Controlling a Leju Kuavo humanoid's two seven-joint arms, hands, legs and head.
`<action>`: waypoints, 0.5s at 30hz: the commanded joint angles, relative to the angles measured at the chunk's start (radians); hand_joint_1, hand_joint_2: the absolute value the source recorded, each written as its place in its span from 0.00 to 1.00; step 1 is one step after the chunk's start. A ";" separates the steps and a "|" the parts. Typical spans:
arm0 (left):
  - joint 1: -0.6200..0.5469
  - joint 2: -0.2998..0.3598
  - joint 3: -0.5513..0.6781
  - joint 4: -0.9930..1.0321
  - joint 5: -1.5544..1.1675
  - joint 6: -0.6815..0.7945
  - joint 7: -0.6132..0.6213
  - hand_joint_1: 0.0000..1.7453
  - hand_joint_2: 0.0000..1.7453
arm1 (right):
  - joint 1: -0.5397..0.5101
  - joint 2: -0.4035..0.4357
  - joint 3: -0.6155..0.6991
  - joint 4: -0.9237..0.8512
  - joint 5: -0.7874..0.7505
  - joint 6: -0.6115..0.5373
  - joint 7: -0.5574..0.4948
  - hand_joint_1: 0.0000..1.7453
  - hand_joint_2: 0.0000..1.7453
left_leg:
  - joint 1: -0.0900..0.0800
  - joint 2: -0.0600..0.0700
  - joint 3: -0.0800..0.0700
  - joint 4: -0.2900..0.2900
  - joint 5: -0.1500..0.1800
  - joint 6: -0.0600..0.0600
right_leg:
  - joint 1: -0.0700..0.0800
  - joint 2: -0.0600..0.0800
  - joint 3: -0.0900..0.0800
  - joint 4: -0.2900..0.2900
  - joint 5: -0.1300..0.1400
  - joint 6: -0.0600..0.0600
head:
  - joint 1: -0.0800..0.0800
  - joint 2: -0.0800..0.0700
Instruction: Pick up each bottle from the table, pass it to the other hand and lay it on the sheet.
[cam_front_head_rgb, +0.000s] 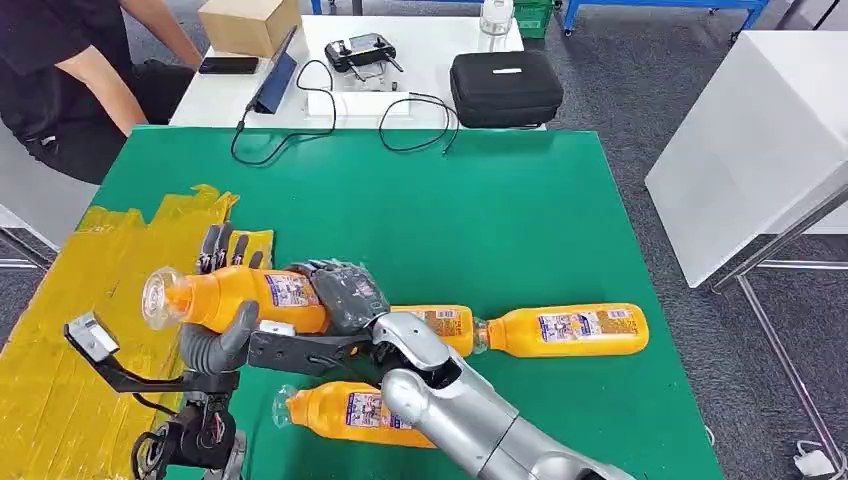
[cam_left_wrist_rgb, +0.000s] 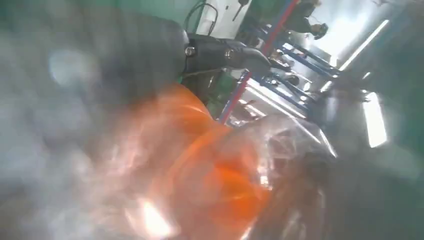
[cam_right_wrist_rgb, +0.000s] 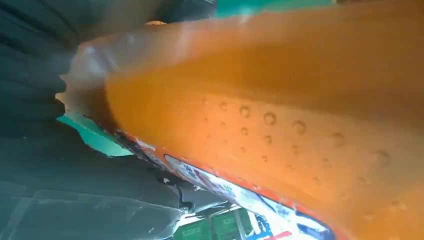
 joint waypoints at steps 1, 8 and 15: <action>-0.035 0.004 0.003 0.020 -0.004 0.001 0.005 0.00 1.00 | -0.008 -0.016 0.083 0.007 0.007 0.021 -0.003 1.00 1.00 | 0.000 -0.001 0.003 -0.001 0.000 0.000 | 0.000 -0.002 0.003 0.000 -0.001 -0.001 | 0.000 0.000; -0.052 0.014 -0.006 0.037 -0.009 -0.003 0.017 0.00 1.00 | -0.031 -0.017 0.084 0.013 0.015 0.020 -0.004 1.00 1.00 | 0.000 -0.001 0.001 0.000 0.000 0.000 | 0.000 -0.002 0.001 0.000 0.000 0.000 | 0.000 0.000; -0.063 0.021 -0.101 0.020 -0.009 -0.015 0.074 0.00 1.00 | -0.071 0.012 0.021 0.123 0.011 -0.051 -0.023 1.00 1.00 | 0.000 -0.003 0.002 0.000 0.000 0.000 | 0.000 -0.004 0.002 0.000 -0.001 0.000 | 0.000 0.000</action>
